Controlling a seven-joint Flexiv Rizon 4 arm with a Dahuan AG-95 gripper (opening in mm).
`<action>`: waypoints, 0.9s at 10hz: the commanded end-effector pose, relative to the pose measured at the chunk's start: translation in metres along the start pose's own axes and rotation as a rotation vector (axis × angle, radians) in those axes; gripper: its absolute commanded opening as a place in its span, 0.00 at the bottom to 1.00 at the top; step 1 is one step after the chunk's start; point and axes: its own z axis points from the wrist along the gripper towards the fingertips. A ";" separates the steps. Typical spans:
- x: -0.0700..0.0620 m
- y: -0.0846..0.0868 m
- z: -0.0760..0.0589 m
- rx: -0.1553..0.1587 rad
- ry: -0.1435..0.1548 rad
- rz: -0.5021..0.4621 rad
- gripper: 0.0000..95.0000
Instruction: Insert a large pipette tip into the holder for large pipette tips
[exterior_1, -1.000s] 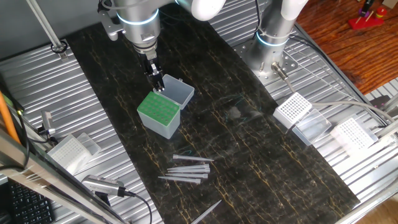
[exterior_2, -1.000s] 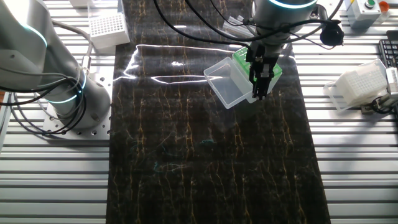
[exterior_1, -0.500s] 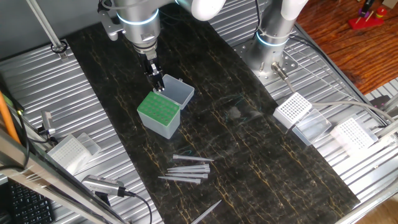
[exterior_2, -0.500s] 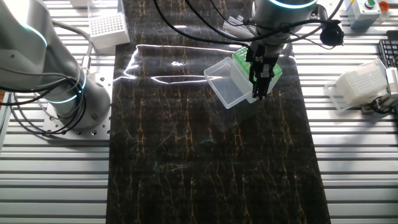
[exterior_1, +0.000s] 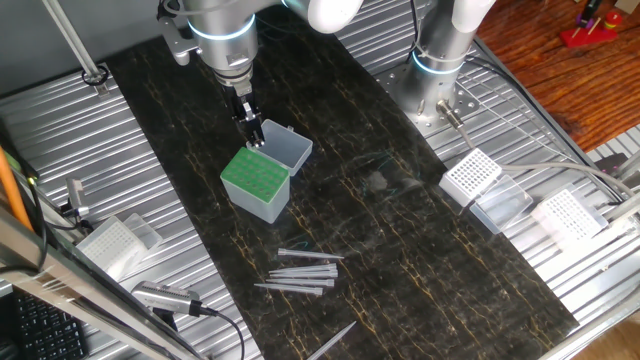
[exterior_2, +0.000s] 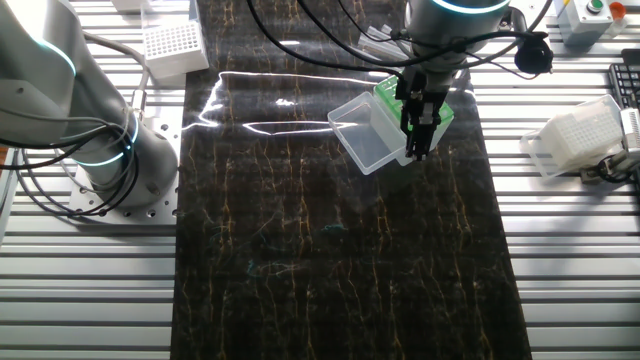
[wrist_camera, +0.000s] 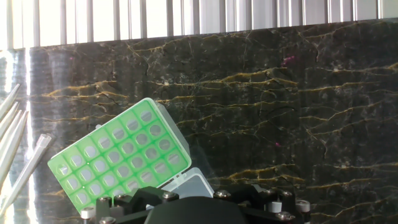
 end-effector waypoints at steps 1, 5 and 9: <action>0.000 0.000 0.000 -0.109 0.014 0.189 0.00; 0.000 0.000 0.000 -0.086 0.017 0.191 0.00; 0.000 0.000 0.000 -0.086 0.019 0.200 0.00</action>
